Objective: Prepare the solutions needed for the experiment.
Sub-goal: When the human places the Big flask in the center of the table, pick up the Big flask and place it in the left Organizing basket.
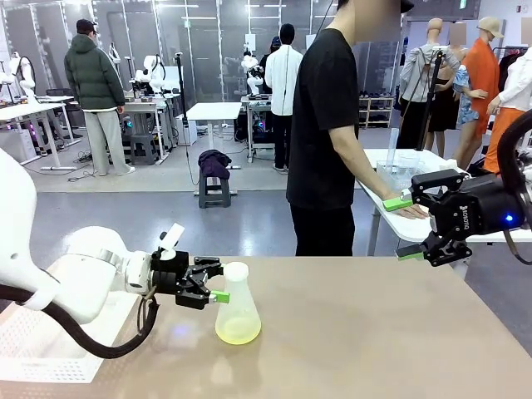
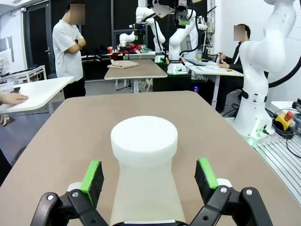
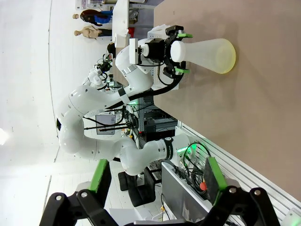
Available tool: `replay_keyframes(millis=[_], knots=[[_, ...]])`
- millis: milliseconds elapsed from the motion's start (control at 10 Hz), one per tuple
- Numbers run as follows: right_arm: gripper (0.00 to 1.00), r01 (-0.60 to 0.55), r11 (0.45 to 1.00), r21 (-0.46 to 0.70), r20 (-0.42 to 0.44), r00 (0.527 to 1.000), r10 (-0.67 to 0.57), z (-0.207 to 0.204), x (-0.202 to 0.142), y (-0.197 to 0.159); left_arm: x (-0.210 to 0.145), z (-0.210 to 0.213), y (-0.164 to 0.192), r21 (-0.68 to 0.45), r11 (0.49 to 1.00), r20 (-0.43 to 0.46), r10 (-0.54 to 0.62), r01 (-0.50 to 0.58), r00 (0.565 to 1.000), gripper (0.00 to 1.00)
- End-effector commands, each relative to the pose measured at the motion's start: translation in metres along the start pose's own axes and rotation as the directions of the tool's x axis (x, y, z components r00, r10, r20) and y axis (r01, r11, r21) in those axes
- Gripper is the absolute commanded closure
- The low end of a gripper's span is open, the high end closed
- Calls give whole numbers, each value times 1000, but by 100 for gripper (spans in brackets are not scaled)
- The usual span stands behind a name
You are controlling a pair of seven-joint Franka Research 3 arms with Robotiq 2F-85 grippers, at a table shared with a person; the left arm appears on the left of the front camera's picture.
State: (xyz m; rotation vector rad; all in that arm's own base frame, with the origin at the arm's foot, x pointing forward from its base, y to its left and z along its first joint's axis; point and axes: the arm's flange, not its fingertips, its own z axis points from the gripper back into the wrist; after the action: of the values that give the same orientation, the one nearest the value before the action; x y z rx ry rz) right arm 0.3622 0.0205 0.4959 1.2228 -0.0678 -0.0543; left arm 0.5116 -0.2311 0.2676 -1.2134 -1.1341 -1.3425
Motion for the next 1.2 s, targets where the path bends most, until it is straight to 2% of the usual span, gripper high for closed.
replay_keyframes(millis=[0, 600, 700, 800, 900, 1000, 1100], knots=[[0, -8, 1000, 15, 3, 1000, 8, 0, -1, 1, -2, -14, 11, -25, 1000, 44, 18, -17, 999, 0], [0, -8, 1000, 15, 3, 1000, 8, 0, -1, 1, -7, -37, 22, -40, 999, 90, 39, -36, 995, 0], [0, -8, 1000, 15, 3, 1000, 8, 0, -1, 1, -7, -37, 23, -28, 999, 103, 34, -31, 994, 7], [0, -8, 1000, 15, 3, 1000, 8, 0, -1, 1, -6, -37, 22, -18, 999, 112, 34, -32, 993, 19], [0, -8, 1000, 15, 3, 1000, 8, 0, -1, 1, -6, -37, 22, -17, 999, 103, 41, -40, 994, 26], [0, -8, 1000, 15, 3, 1000, 8, 0, -1, 1, -6, -36, 21, -18, 999, 79, 47, -46, 996, 38], [0, -8, 1000, 15, 3, 1000, 8, 0, -1, 1, -6, -36, 21, -18, 999, 76, 49, -48, 996, 26]])
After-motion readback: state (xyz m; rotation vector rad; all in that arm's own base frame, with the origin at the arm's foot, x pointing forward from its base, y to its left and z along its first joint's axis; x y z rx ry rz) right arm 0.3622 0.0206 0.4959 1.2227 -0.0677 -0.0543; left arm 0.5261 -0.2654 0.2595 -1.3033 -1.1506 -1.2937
